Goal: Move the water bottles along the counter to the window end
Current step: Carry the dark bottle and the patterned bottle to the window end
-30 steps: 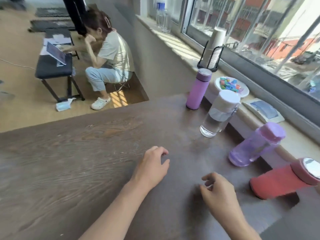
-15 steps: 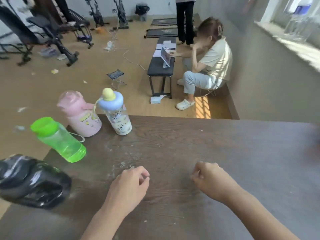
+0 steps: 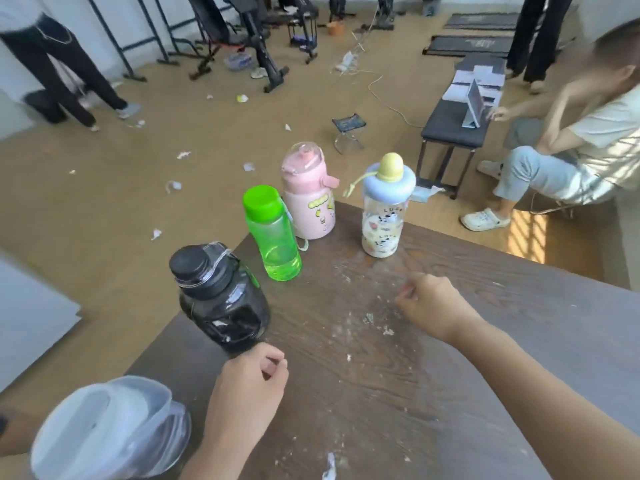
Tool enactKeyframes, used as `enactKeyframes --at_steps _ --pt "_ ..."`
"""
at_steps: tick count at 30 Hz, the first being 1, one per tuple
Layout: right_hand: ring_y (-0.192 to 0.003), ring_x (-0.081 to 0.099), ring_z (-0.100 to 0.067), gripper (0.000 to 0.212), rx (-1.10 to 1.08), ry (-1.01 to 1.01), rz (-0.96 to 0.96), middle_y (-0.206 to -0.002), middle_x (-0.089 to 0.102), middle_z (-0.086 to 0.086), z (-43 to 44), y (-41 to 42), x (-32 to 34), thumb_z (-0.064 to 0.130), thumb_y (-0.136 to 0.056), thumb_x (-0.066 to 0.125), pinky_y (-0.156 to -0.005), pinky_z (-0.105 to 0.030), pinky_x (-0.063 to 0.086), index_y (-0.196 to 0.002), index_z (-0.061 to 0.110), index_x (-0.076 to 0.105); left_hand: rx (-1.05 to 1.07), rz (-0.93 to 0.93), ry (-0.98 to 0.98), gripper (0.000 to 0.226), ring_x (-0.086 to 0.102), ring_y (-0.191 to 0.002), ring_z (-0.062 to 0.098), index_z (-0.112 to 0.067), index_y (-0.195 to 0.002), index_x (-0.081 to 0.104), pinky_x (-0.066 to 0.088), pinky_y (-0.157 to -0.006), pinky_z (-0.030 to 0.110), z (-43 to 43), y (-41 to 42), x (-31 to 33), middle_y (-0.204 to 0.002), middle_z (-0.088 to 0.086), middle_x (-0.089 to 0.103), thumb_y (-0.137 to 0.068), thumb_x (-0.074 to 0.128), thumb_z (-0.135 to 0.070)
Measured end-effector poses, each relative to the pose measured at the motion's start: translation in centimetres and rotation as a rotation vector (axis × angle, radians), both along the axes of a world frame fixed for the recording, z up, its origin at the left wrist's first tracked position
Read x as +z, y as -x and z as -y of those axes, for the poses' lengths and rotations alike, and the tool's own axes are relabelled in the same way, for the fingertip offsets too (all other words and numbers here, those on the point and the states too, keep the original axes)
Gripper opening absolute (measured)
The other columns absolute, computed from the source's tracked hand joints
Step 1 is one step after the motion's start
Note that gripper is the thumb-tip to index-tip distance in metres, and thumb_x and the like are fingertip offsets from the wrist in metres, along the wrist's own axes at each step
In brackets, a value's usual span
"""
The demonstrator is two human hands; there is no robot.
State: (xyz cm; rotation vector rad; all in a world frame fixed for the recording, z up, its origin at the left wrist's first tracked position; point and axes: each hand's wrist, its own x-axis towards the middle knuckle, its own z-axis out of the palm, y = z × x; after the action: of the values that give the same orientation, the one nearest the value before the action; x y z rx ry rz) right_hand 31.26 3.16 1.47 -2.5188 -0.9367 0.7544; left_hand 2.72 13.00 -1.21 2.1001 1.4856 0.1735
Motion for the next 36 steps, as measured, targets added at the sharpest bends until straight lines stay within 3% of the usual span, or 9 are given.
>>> enactKeyframes --at_steps 5,9,15,17,20,23,28,34,36 --pt "-0.112 0.063 -0.039 0.049 -0.149 -0.054 0.06 -0.122 0.067 -0.017 -3.8 -1.0 -0.3 0.034 -0.089 0.073 -0.089 -0.044 0.055 -0.126 0.006 0.057 0.276 0.136 -0.1 0.018 0.07 -0.084 0.023 -0.021 -0.096 0.069 0.051 -0.079 0.038 -1.0 0.5 -0.9 -0.087 -0.004 0.073 -0.086 0.082 -0.03" --pt "-0.12 0.056 -0.039 0.072 -0.246 -0.149 0.064 -0.128 0.059 -0.021 -6.3 -2.2 -0.5 0.04 -0.081 0.085 -0.083 -0.043 0.05 -0.127 -0.001 0.047 0.539 0.304 -0.013 0.047 0.055 -0.074 -0.001 -0.014 -0.1 0.049 0.036 -0.076 0.033 -1.2 0.1 -1.5 -0.102 0.012 0.065 -0.078 0.09 -0.019" --pt "-0.126 0.053 -0.04 0.079 -0.302 -0.32 0.036 -0.132 0.055 -0.022 -8.5 -2.4 -1.6 0.035 -0.075 0.091 -0.101 -0.054 0.049 -0.128 -0.001 0.046 0.59 0.432 -0.003 0.105 0.067 -0.1 0.03 -0.017 -0.145 0.033 0.05 -0.092 0.043 -2.0 -1.1 -1.8 -0.13 0.009 0.044 -0.065 0.1 -0.015" --pt "-0.126 0.053 -0.039 0.08 -0.367 -0.385 -0.009 -0.133 0.055 -0.02 -9.1 -2.3 -2.1 0.034 -0.074 0.092 -0.102 -0.054 0.049 -0.129 0.0 0.046 0.589 0.405 -0.039 0.1 0.047 -0.122 0.03 -0.009 -0.138 0.041 0.047 -0.106 0.051 -2.5 -1.5 -1.8 -0.136 0.017 0.046 -0.06 0.102 -0.021" --pt "-0.122 0.056 -0.034 0.075 -0.444 -0.504 -0.072 -0.129 0.058 -0.014 -10.0 -2.2 -2.9 0.034 -0.073 0.093 -0.098 -0.049 0.051 -0.124 0.005 0.048 0.629 0.438 -0.11 0.086 0.04 -0.128 0.024 -0.004 -0.125 0.053 0.041 -0.111 0.05 -3.0 -2.2 -2.0 -0.129 0.018 0.054 -0.059 0.103 -0.028" --pt "-0.111 0.062 -0.029 0.062 -0.472 -0.622 -0.111 -0.114 0.059 -0.002 -10.6 -2.1 -3.1 0.033 -0.075 0.092 -0.084 -0.037 0.049 -0.112 0.017 0.045 0.685 0.54 -0.138 0.071 0.051 -0.114 0.024 -0.009 -0.112 0.059 0.045 -0.099 0.044 -3.2 -2.3 -2.3 -0.115 0.012 0.06 -0.06 0.101 -0.031" --pt "-0.111 0.065 -0.03 0.061 -0.47 -0.636 -0.085 -0.114 0.063 -0.002 -8.8 -1.7 -3.6 0.036 -0.073 0.091 -0.091 -0.045 0.057 -0.111 0.019 0.046 0.655 0.664 -0.125 0.051 0.075 -0.095 0.021 -0.033 -0.098 0.061 0.056 -0.085 0.035 -3.5 -0.7 -3.4 -0.107 0.001 0.075 -0.063 0.099 -0.035" --pt "-0.107 0.067 -0.024 0.064 -0.501 -0.668 -0.077 -0.112 0.067 0.004 -2.9 -1.3 -4.3 0.04 -0.07 0.091 -0.082 -0.034 0.051 -0.117 0.021 0.053 0.64 0.711 -0.187 0.027 0.067 -0.073 0.011 -0.036 -0.087 0.073 0.052 -0.075 0.032 -4.0 1.6 -3.8 -0.073 -0.004 0.078 -0.07 0.077 -0.057" --pt "-0.107 0.068 -0.022 0.065 -0.513 -0.67 -0.075 -0.113 0.07 0.004 -0.7 -1.4 -4.4 0.042 -0.068 0.09 -0.083 -0.035 0.054 -0.118 0.021 0.054 0.646 0.749 -0.166 0.027 0.071 -0.074 0.012 -0.039 -0.089 0.077 0.057 -0.081 0.029 -3.6 1.6 -3.5 -0.075 -0.019 0.079 -0.068 0.079 -0.056"
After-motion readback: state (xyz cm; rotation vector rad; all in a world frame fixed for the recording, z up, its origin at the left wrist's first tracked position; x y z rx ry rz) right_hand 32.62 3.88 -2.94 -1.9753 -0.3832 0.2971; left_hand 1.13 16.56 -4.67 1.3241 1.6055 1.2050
